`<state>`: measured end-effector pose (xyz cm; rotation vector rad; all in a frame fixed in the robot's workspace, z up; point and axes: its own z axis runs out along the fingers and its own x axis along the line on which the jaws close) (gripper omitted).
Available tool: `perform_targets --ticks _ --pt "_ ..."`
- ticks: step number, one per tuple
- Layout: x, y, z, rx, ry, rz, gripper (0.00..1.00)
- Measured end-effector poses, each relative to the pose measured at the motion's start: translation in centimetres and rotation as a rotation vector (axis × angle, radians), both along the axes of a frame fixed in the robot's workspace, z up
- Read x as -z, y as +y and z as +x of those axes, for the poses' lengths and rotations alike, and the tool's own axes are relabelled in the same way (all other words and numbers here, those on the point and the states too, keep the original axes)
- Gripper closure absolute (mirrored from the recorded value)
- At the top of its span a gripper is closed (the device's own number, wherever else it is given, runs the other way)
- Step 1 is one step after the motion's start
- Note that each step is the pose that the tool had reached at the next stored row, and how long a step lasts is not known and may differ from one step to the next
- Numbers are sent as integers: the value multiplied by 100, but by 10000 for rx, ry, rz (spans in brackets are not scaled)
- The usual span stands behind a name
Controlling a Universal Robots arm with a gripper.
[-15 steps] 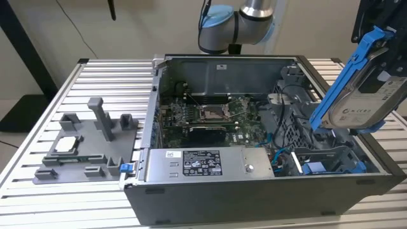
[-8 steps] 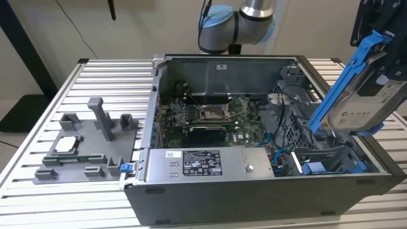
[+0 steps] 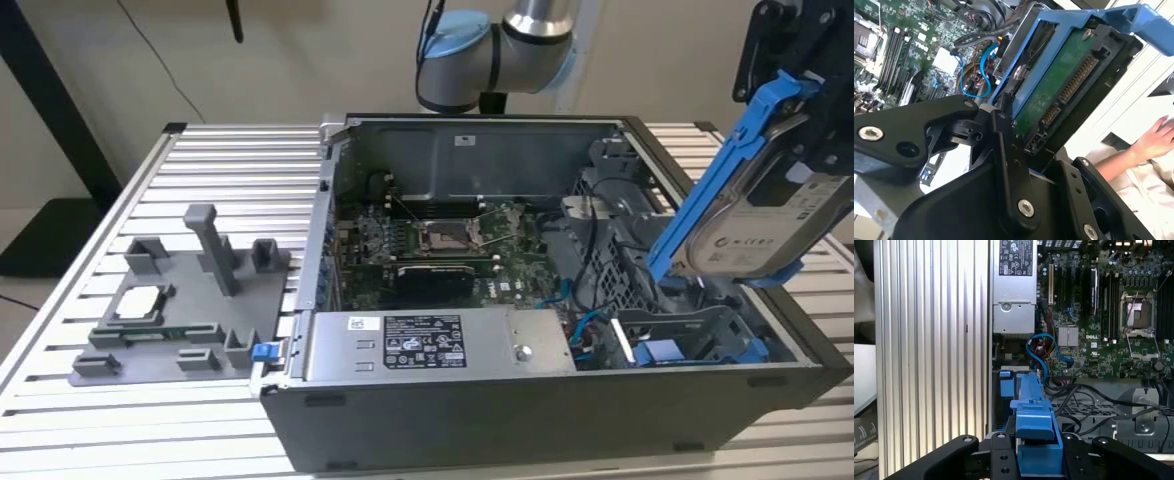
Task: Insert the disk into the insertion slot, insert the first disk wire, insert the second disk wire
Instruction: 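Insert the disk into the insertion slot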
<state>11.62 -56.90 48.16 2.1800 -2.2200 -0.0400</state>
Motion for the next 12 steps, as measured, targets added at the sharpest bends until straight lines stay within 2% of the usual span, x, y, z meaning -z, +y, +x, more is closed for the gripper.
perform_targets --ticks 7,12 --pt "2 0 0 0 0 0 100" --pt "35 0 0 3 0 2 100"
